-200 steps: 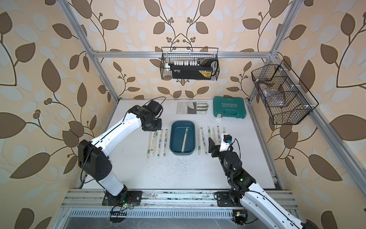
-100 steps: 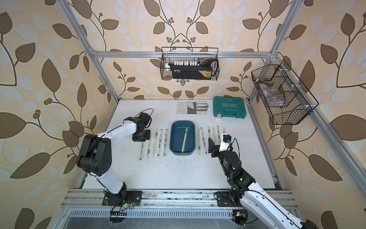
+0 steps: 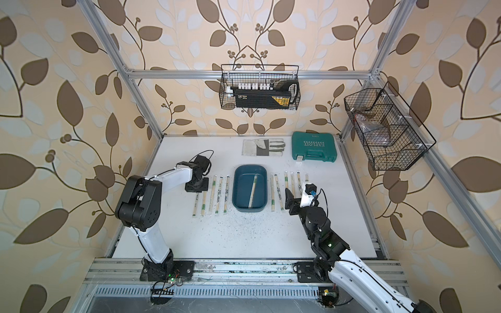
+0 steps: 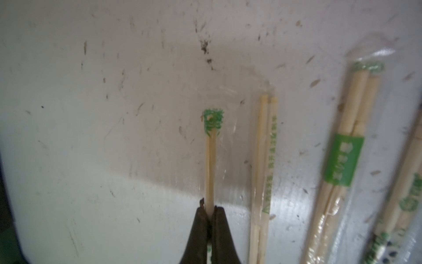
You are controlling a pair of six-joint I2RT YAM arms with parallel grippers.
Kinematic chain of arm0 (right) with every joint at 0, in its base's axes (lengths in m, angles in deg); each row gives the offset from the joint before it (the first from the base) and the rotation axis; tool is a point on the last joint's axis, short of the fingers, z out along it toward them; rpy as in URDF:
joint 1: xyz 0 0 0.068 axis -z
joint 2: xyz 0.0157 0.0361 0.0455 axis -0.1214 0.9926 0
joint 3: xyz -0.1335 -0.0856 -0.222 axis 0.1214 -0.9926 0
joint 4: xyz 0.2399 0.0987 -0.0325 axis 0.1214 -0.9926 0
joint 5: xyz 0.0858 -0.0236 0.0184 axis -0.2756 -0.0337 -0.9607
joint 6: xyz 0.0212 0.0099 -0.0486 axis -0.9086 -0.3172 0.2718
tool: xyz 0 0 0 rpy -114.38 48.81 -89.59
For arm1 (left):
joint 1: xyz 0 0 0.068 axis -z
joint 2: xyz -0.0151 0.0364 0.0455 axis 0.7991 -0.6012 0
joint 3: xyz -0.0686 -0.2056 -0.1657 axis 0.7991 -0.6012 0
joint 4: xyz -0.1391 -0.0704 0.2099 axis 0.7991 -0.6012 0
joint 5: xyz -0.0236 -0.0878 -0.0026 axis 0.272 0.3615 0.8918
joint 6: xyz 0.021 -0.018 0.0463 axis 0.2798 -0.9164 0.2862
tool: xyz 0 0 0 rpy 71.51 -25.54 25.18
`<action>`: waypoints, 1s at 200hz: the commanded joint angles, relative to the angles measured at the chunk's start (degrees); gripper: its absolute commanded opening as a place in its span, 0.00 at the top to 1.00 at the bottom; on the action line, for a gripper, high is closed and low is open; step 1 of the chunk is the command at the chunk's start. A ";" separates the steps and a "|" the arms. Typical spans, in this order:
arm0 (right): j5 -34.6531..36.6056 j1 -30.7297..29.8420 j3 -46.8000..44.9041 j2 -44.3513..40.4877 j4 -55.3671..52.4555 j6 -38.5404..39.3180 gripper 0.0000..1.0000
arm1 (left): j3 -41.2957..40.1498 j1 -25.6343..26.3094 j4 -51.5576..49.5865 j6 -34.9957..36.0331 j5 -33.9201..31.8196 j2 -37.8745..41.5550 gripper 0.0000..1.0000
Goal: Take the paired disposable chopsticks out of the storage box
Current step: Place the paired disposable chopsticks at the center of the board.
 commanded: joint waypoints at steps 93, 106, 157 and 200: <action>0.26 -0.15 0.30 -0.27 0.90 0.66 0.23 | 2.20 -0.88 -0.10 0.64 -1.44 -0.85 0.68; 0.26 -0.13 0.37 -0.18 0.87 0.66 0.23 | 2.85 -0.88 -0.88 0.59 -0.65 0.34 0.64; 0.10 -0.14 0.35 -0.17 0.90 0.67 0.23 | 5.83 -0.72 -5.73 0.27 2.03 8.85 0.60; 0.93 -0.17 -0.01 -2.09 0.18 0.49 0.23 | 11.04 6.81 -8.11 -3.26 6.96 16.31 0.58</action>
